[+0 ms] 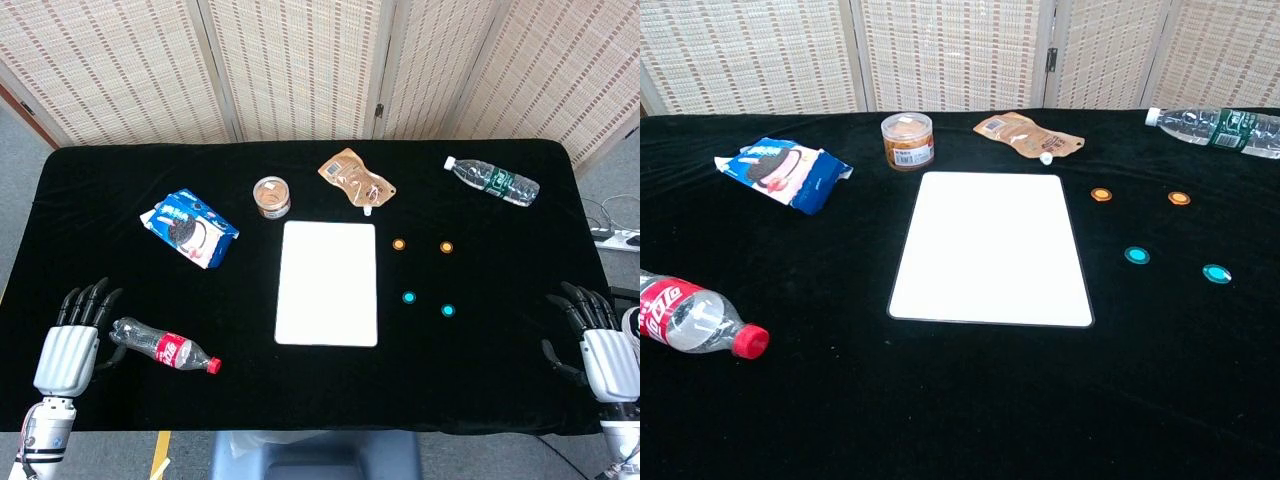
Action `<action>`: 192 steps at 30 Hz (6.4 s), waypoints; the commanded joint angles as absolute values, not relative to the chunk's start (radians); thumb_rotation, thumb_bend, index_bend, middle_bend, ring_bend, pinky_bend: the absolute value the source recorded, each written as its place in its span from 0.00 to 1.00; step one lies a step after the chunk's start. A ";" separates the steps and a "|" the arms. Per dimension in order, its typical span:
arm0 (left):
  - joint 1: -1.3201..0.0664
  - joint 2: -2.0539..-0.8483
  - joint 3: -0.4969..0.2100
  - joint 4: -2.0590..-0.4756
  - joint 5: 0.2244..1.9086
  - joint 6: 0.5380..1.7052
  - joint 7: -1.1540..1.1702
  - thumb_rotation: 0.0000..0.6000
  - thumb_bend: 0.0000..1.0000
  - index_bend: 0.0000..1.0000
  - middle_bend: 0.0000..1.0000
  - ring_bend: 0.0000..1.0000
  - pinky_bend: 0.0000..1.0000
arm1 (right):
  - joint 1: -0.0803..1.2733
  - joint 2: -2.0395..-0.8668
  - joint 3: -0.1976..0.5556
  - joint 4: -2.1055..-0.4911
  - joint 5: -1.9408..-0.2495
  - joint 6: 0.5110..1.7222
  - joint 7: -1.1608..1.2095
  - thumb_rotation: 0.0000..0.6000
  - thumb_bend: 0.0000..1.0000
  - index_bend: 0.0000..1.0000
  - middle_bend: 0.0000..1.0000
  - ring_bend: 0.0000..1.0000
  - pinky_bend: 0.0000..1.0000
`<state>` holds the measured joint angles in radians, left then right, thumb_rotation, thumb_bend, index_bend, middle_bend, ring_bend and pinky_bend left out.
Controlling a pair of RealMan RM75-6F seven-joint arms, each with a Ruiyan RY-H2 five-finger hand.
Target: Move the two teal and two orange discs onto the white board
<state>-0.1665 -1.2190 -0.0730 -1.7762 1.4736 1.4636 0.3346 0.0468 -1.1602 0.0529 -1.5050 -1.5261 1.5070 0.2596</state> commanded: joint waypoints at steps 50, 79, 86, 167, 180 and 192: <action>-0.140 -1.198 -0.047 -1.766 1.507 1.488 0.279 1.00 0.29 0.14 0.04 0.07 0.00 | 0.541 -1.478 0.200 -1.404 -1.159 0.880 -0.167 1.00 0.45 0.36 0.08 0.00 0.00; -0.131 -1.203 -0.044 -1.739 1.499 1.484 0.248 1.00 0.25 0.14 0.04 0.06 0.00 | 0.580 -1.620 0.163 -1.238 -1.127 0.890 -0.179 1.00 0.45 0.39 0.07 0.00 0.00; -0.130 -1.205 -0.044 -1.733 1.499 1.484 0.242 1.00 0.25 0.14 0.04 0.06 0.00 | 0.584 -1.632 0.163 -1.223 -1.124 0.893 -0.186 1.00 0.45 0.41 0.07 0.00 0.00; -0.144 -1.201 -0.052 -1.745 1.508 1.468 0.257 1.00 0.25 0.14 0.04 0.06 0.00 | 0.486 -1.469 0.027 -1.339 -1.150 1.027 -0.115 1.00 0.45 0.34 0.08 0.00 0.00; -0.146 -1.206 -0.051 -1.741 1.503 1.466 0.258 1.00 0.25 0.14 0.04 0.06 0.00 | 0.472 -1.505 0.047 -1.267 -1.167 0.989 -0.083 1.00 0.45 0.37 0.09 0.00 0.00; -0.146 -1.207 -0.051 -1.737 1.501 1.466 0.255 1.00 0.25 0.14 0.04 0.06 0.00 | 0.467 -1.514 0.069 -1.252 -1.163 0.967 -0.092 1.00 0.45 0.43 0.10 0.00 0.00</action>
